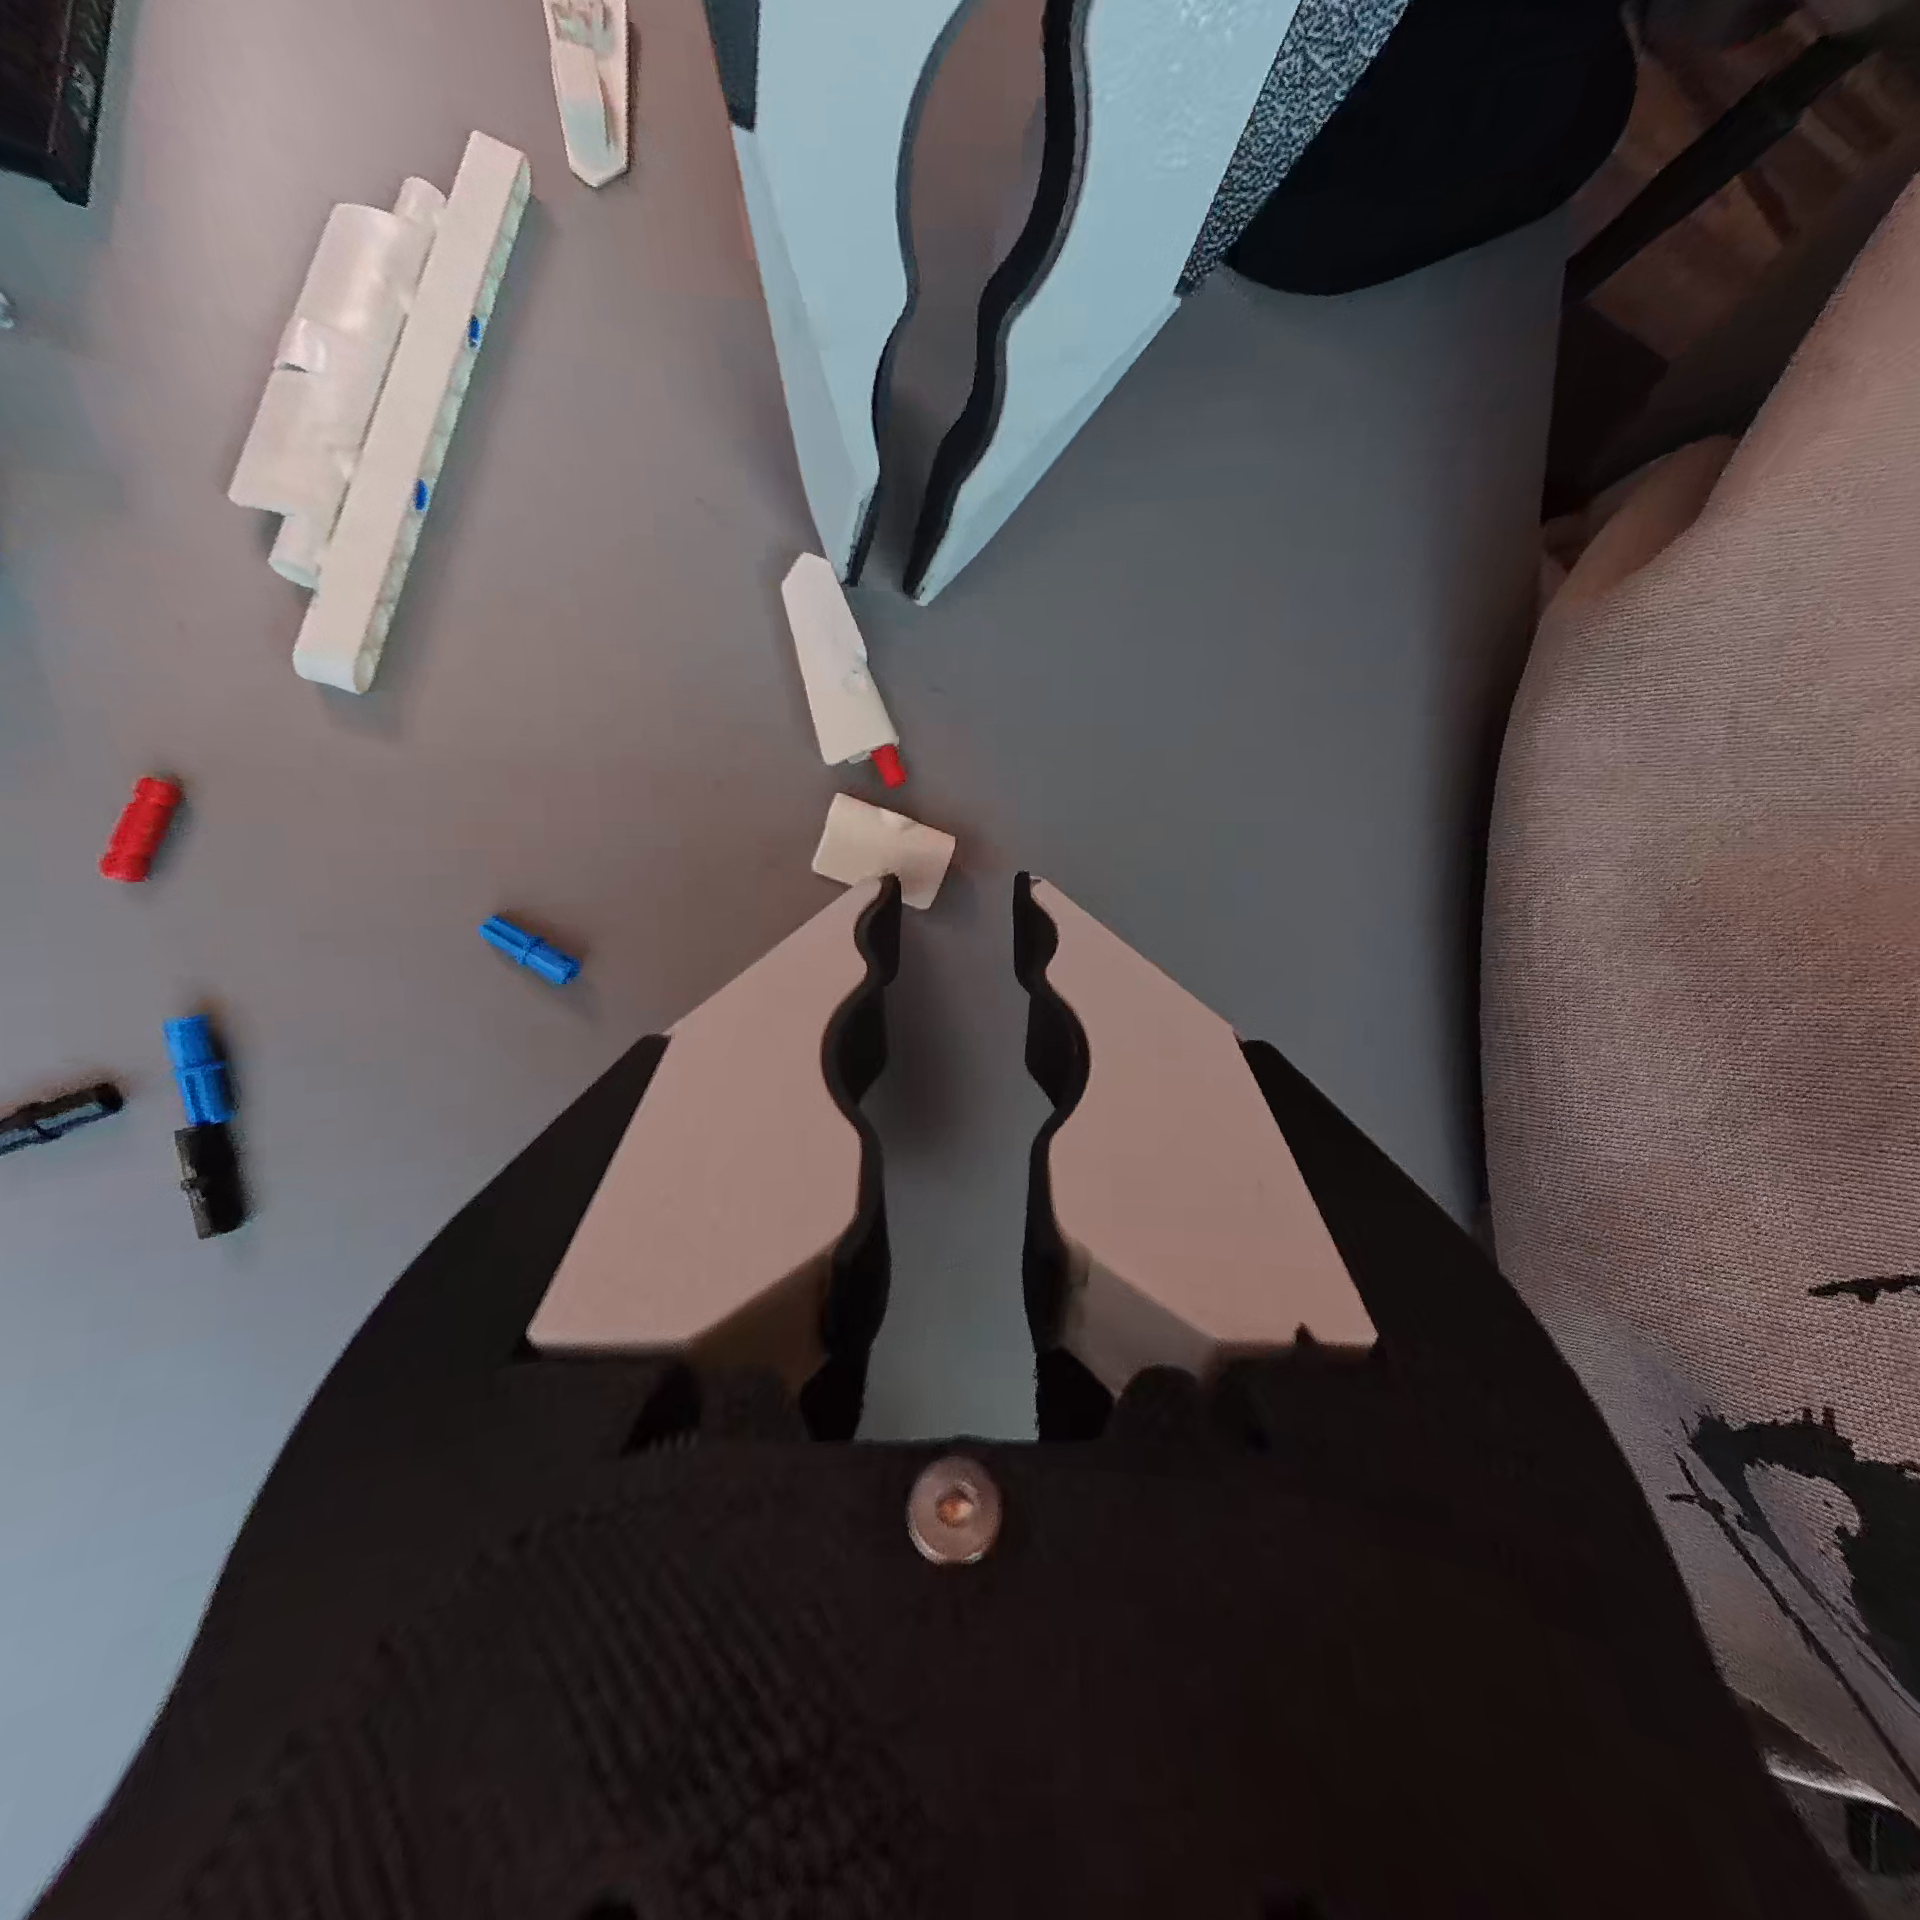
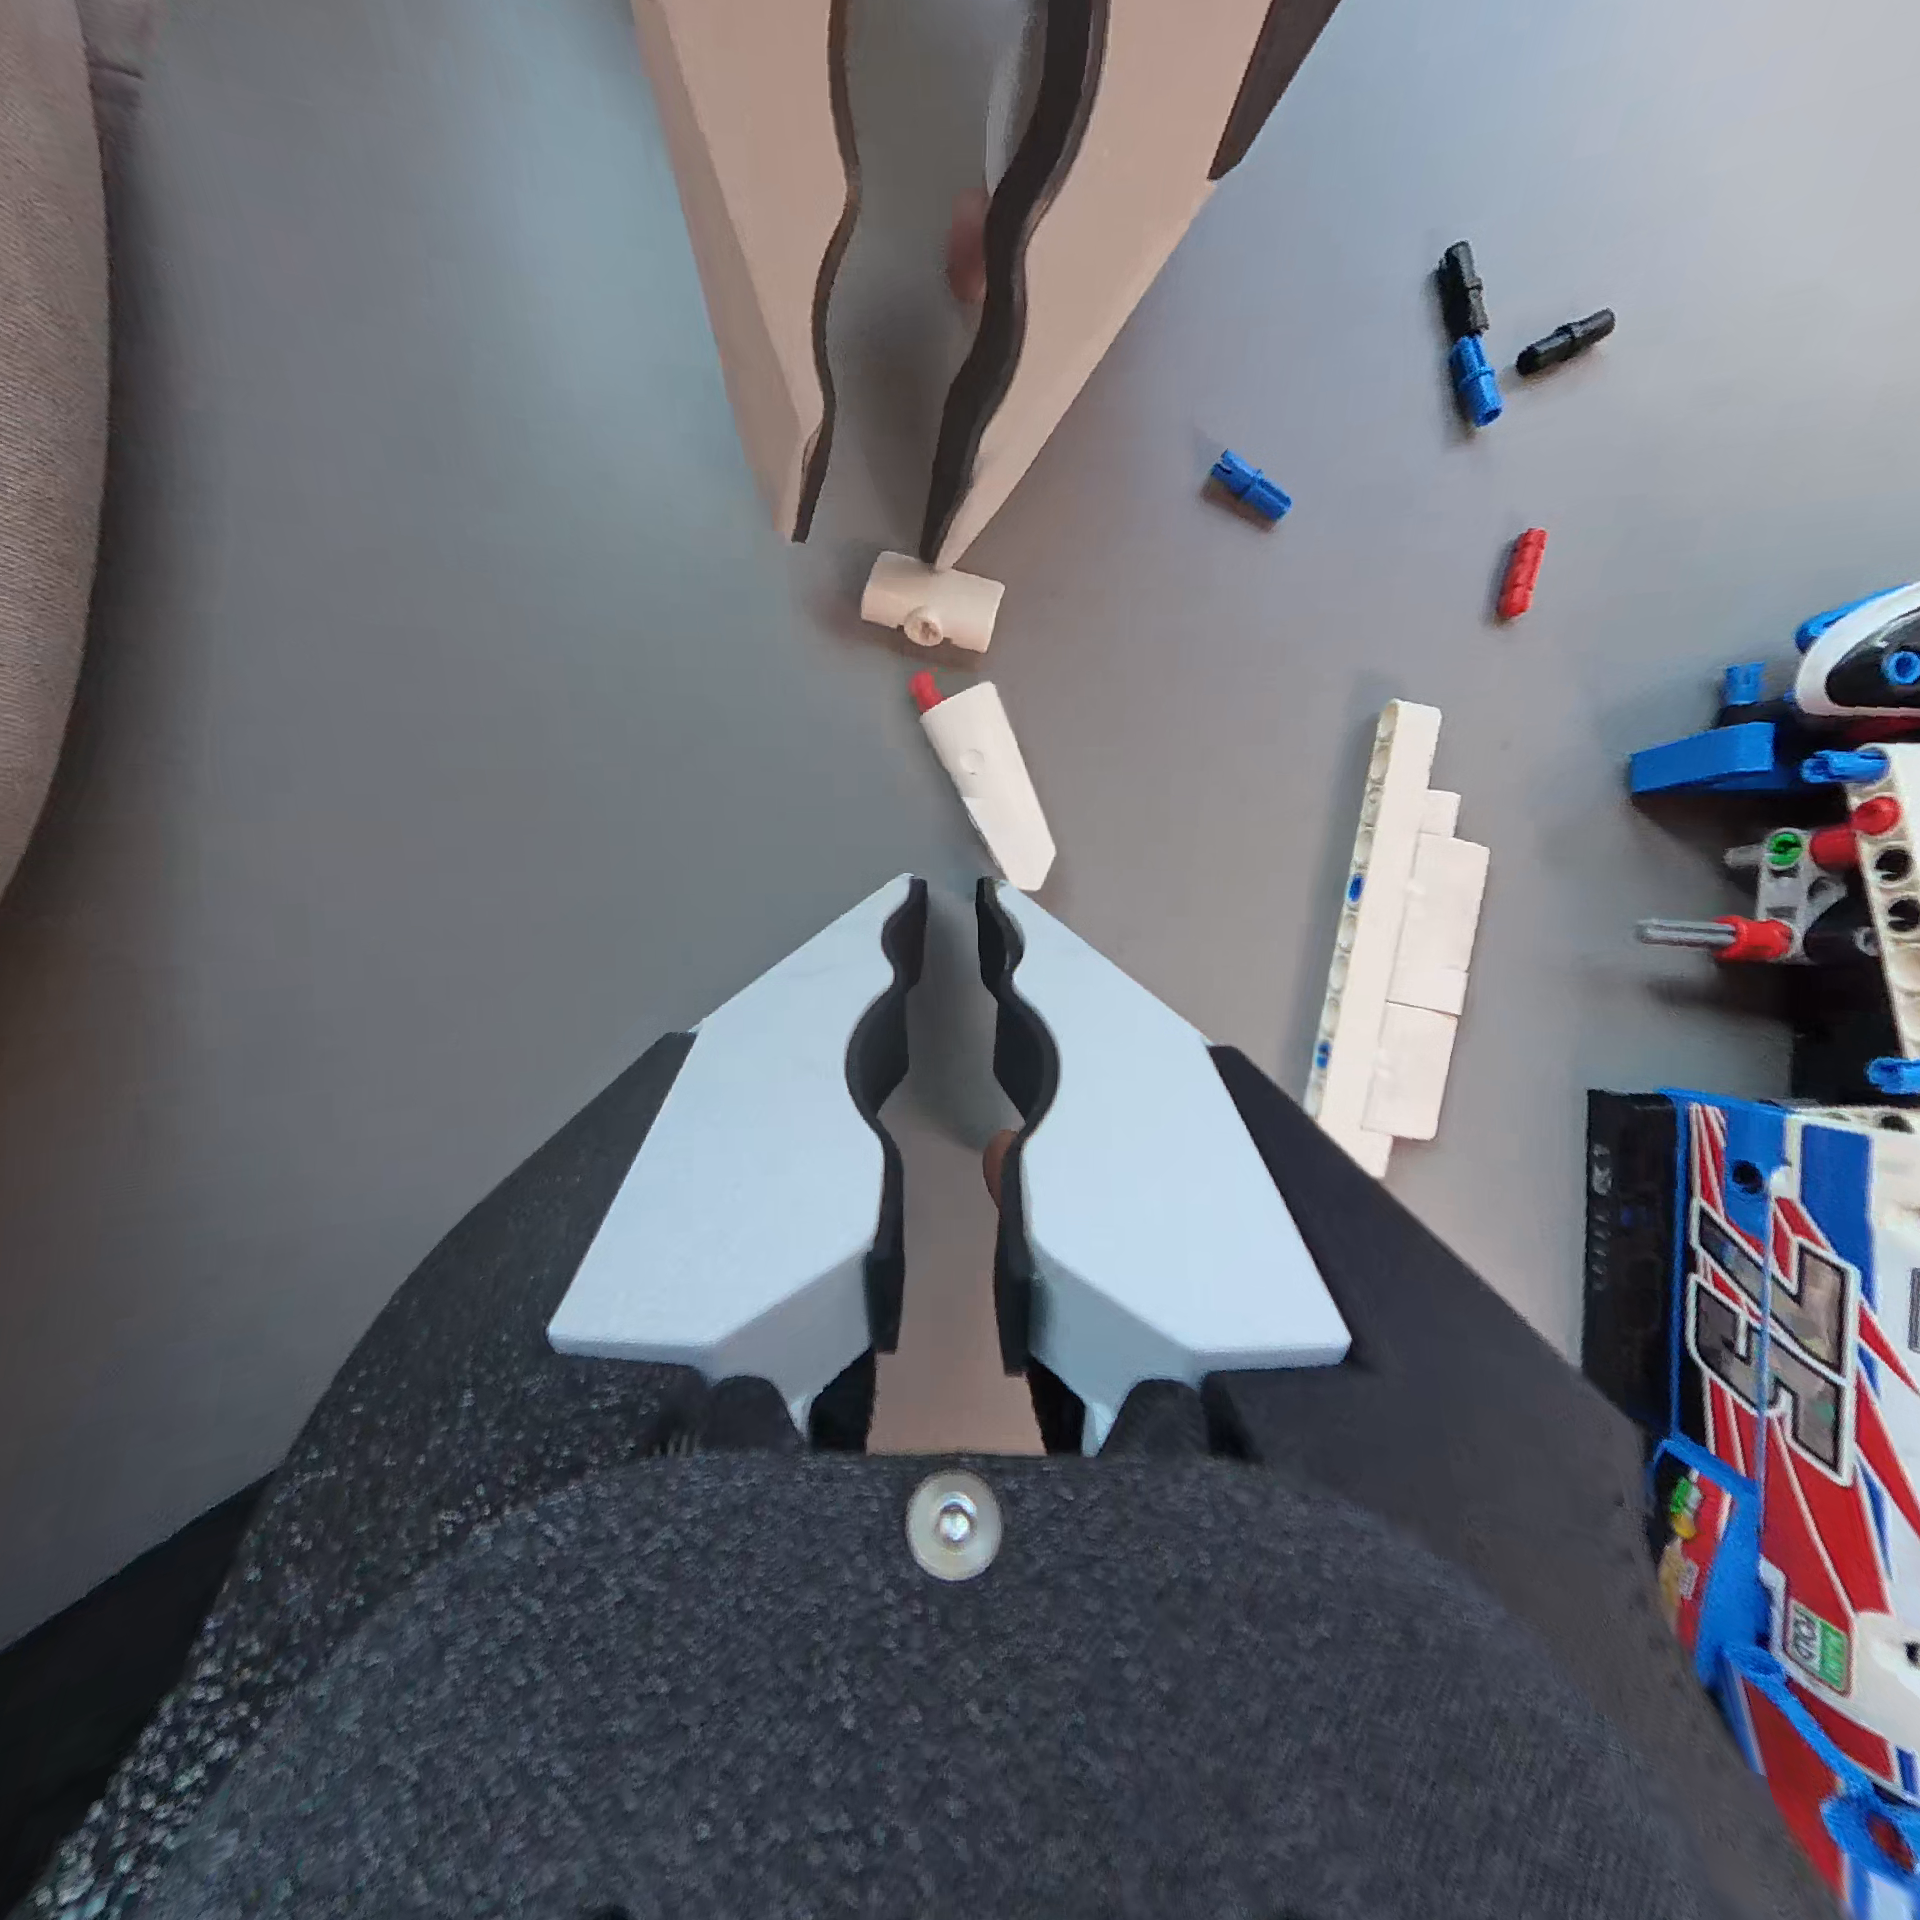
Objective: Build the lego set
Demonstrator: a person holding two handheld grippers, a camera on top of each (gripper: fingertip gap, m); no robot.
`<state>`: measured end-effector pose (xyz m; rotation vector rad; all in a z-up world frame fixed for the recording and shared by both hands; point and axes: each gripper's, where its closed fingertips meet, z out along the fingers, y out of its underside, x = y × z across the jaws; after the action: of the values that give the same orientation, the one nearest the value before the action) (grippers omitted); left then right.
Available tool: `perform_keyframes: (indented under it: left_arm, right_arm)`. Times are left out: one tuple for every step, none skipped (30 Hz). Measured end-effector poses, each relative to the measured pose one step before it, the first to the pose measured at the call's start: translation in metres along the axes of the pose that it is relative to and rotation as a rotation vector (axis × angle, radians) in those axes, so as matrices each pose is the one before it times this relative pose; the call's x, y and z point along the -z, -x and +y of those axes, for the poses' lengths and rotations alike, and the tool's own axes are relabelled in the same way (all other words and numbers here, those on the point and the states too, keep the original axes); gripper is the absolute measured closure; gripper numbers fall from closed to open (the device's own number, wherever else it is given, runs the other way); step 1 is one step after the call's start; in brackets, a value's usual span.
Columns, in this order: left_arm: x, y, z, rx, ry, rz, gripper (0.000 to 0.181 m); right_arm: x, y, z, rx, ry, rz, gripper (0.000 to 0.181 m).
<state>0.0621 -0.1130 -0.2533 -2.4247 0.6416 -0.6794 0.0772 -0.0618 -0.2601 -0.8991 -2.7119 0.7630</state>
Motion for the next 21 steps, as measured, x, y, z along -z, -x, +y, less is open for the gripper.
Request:
perform_keyframes:
  left_arm:
    - [0.00071,0.00198,0.00039,-0.0048,0.0025,-0.0128,0.161]
    - [0.00117,0.00233,0.00052,-0.004,0.0008,-0.0133,0.161]
    - [0.00105,0.00187,0.00032,-0.002,-0.0026,-0.0077,0.16]
    - [0.00054,0.00099,0.00051,0.0,-0.0019,-0.0016,0.16]
    - [0.0001,0.0003,0.00005,0.0013,-0.0036,0.0003,0.16]
    - [-0.00035,-0.00053,-0.0008,0.0025,-0.007,0.0023,0.16]
    - [-0.00088,-0.00159,-0.00082,0.0011,-0.0055,0.0052,0.16]
    - [-0.00118,-0.00221,-0.00052,-0.0002,-0.0017,0.0065,0.16]
    - [-0.00134,-0.00272,-0.00053,-0.0027,-0.0016,0.0067,0.16]
    - [-0.00136,-0.0023,-0.00075,-0.0037,-0.0032,0.0037,0.16]
    - [-0.00131,-0.00178,-0.00061,-0.0022,-0.0031,0.0006,0.161]
    - [-0.00107,-0.00188,-0.00064,-0.0019,-0.0031,0.0009,0.161]
    - [-0.00107,-0.00236,-0.00064,-0.0023,-0.0041,0.0036,0.161]
    - [-0.00109,-0.00291,-0.00059,-0.0026,-0.0046,0.0064,0.161]
    - [-0.00115,-0.00252,-0.00087,-0.002,-0.0069,0.0044,0.161]
    - [-0.00062,-0.00271,-0.0004,-0.004,-0.0046,0.0062,0.161]
    - [0.00054,-0.00292,-0.00016,-0.0066,-0.0045,0.0103,0.16]
    - [0.00213,-0.00094,-0.00047,-0.005,-0.0079,0.0031,0.16]
    - [0.00382,0.00249,-0.00043,-0.0018,-0.0076,-0.0116,0.161]
    - [0.00531,0.00545,0.00013,-0.0007,-0.0062,-0.0219,0.161]
    - [0.00639,0.00718,0.00014,0.0002,-0.0083,-0.0257,0.161]
  right_arm:
    - [-0.00081,-0.00269,-0.00183,0.0082,-0.0003,-0.0022,0.173]
    - [-0.00119,-0.00249,-0.00134,0.0069,0.005,-0.0043,0.173]
    - [-0.00123,-0.00202,-0.0021,0.0047,0.0011,-0.0088,0.173]
    - [-0.00145,-0.00206,-0.00212,0.0051,0.0007,-0.0085,0.175]
    - [-0.0014,-0.00219,-0.00228,0.0048,0.0003,-0.0072,0.175]
    - [-0.00135,-0.00199,-0.00218,0.006,0.0014,-0.0064,0.175]
    - [-0.0012,-0.00228,-0.00213,0.0069,0.0022,-0.0039,0.175]
    - [-0.00137,-0.00241,-0.00205,0.006,0.0016,-0.0021,0.176]
    - [-0.00113,-0.00209,-0.00207,0.0037,0.0002,-0.004,0.176]
    - [-0.00112,-0.00179,-0.00187,0.0021,0.0001,-0.0045,0.176]
    - [-0.00088,-0.00184,-0.00147,0.0026,0.0002,-0.0022,0.176]
    - [-0.00094,-0.00228,-0.00141,0.0039,-0.0007,0.002,0.176]
    - [-0.00072,-0.00174,-0.00124,0.0035,-0.0014,0.001,0.176]
    - [-0.00068,-0.00142,-0.00116,0.0006,-0.0017,0.0003,0.176]
    - [-0.00042,-0.00136,-0.00072,-0.0015,-0.0009,0.0026,0.176]
    - [0.00052,-0.00168,-0.00034,-0.0021,-0.0015,0.0087,0.176]
    - [0.00201,-0.00155,-0.00097,-0.003,-0.0085,0.0122,0.176]
    - [0.00354,-0.0007,-0.00206,-0.0066,-0.0178,0.013,0.176]
    - [0.0046,0.00164,-0.00325,-0.0093,-0.0255,0.0058,0.175]
    - [0.00442,0.00432,-0.00422,-0.009,-0.0311,-0.0004,0.175]
    - [0.00309,0.00661,-0.00425,-0.0075,-0.0313,-0.0053,0.174]
